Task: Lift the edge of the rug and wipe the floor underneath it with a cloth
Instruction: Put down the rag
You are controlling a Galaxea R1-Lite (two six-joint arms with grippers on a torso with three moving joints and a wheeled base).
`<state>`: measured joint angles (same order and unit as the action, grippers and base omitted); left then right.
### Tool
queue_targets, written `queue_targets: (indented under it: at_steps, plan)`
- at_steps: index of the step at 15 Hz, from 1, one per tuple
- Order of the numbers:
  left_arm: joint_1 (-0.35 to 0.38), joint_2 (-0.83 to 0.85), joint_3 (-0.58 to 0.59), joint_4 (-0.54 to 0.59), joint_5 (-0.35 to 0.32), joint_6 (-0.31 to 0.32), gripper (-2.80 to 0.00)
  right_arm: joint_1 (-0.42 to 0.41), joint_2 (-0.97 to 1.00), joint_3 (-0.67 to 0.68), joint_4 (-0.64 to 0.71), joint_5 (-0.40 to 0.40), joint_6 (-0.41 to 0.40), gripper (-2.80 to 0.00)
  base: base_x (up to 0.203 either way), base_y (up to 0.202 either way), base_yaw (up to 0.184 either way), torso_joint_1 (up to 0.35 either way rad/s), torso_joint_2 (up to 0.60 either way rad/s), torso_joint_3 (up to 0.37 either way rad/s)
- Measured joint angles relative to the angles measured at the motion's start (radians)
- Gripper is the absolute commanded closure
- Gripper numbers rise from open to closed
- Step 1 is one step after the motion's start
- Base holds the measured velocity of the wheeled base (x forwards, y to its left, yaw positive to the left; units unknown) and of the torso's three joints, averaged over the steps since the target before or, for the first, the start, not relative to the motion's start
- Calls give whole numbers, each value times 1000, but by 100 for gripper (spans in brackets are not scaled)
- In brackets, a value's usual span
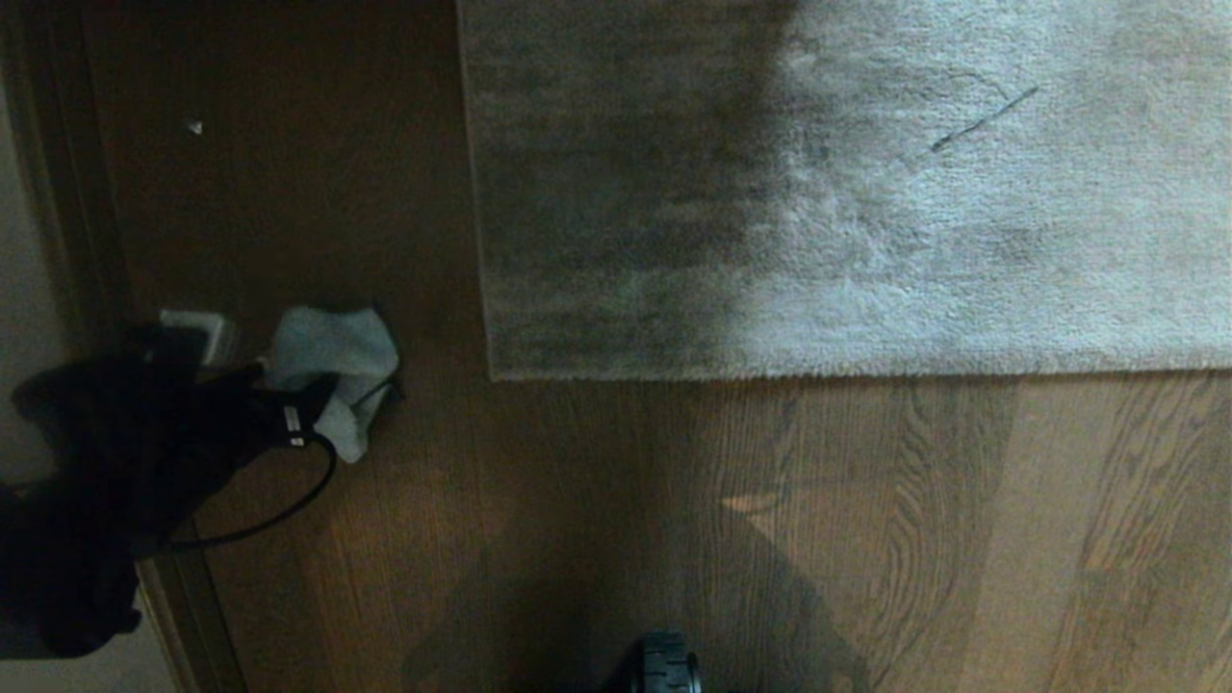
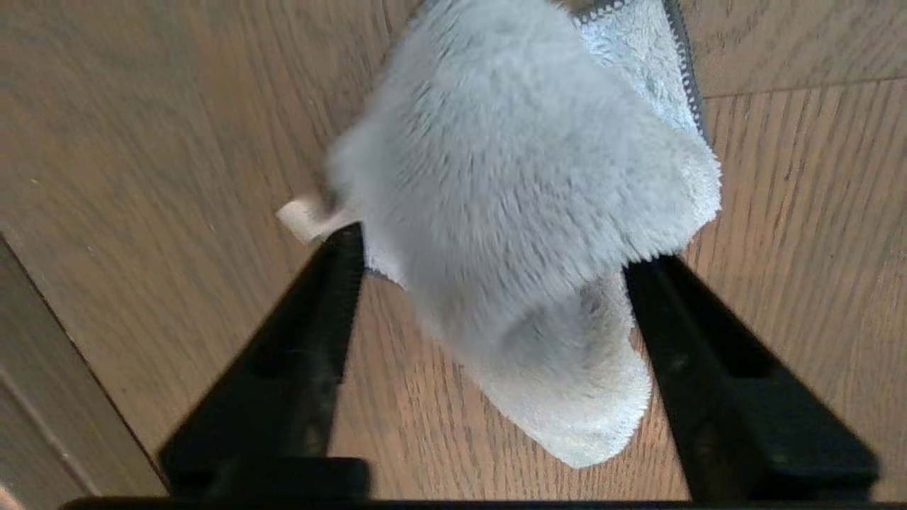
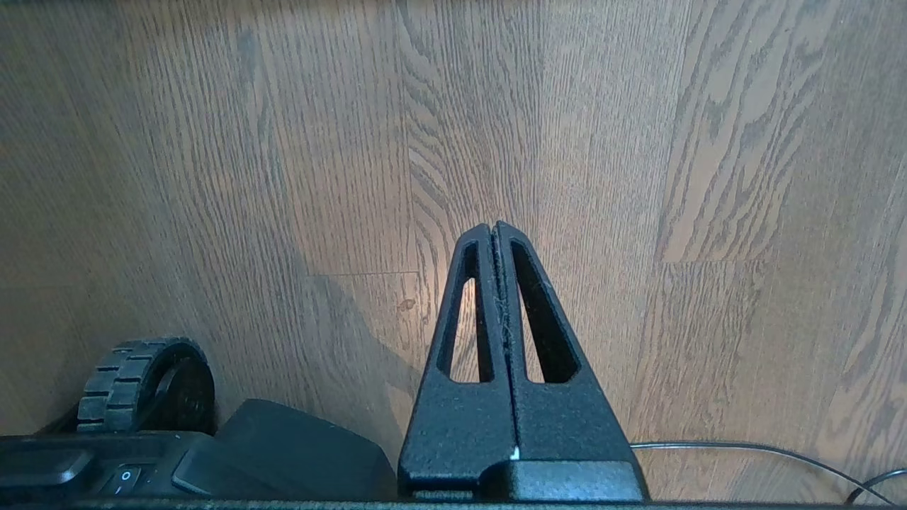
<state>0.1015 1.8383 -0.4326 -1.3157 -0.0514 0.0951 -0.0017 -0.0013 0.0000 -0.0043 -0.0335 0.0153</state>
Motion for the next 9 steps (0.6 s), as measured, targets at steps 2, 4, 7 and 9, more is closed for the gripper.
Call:
queue_targets:
  at_steps: [2,4,7,9]
  plan:
    - [0,-14,7,-15,3,-2,-280,0,0,0,0,0,0,0,0,0,0,0,0,0]
    - [0,-28,6,-16,-5,0,-280,0,0,0,0,0,0,0,0,0,0,0,0,0]
    - [-16,-46,13,-12,5,3,-280,0,0,0,0,0,0,0,0,0,0,0,0,0]
    - [-18,-54,18,-11,6,5,-280,0,0,0,0,0,0,0,0,0,0,0,0,0]
